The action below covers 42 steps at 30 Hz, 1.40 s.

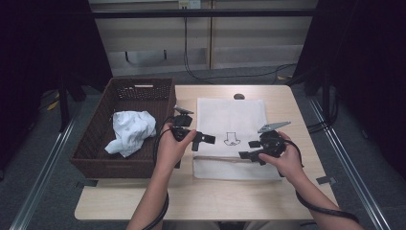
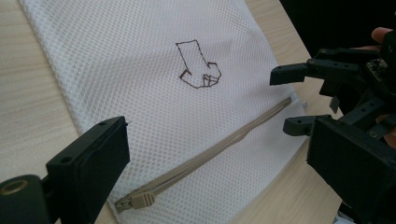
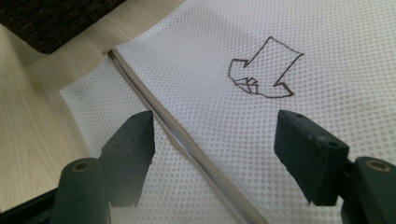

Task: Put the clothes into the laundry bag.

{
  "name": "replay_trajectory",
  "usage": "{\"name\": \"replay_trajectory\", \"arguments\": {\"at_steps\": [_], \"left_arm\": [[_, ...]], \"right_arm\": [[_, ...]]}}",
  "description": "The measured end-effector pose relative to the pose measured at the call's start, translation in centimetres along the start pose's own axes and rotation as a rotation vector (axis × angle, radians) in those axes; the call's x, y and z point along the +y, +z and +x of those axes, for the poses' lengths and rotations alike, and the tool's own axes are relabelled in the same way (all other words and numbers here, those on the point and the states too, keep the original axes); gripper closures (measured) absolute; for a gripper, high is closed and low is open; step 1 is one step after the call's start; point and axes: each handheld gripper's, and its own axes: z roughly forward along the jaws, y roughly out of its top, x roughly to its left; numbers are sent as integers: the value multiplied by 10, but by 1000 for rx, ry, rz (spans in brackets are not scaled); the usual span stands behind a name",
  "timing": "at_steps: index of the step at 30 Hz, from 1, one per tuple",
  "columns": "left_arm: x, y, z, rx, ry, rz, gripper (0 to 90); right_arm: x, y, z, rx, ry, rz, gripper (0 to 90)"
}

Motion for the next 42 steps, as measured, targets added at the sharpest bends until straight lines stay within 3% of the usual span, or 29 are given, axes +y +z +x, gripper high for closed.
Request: {"name": "replay_trajectory", "arguments": {"at_steps": [1, 8, 11, 18, 28, 32, 35, 42], "left_arm": [[0, 0, 1, 7, 16, 11, 57], [0, 0, 0, -6, 17, 8, 57], [0, 1, -1, -8, 4, -1, 57], [0, 2, 0, -2, 20, 14, 57], [0, 2, 0, -3, 14, 14, 58], [0, 2, 0, -3, 14, 15, 58], [0, 2, 1, -2, 19, 18, 59], [0, 2, 0, -2, 25, 21, 59]], "right_arm": [[0, 2, 0, 1, -1, 4, 293], [-2, 22, 3, -8, -57, 38, 270], [-1, 27, 4, -2, -67, 34, 265], [-2, 39, 3, -13, -112, 33, 243], [-6, 50, 3, -30, -130, 66, 262], [-5, 50, 2, -45, -147, 76, 348], [-4, 49, 1, -51, -141, 75, 481], [-2, 48, -3, -61, -148, 85, 600]]}}
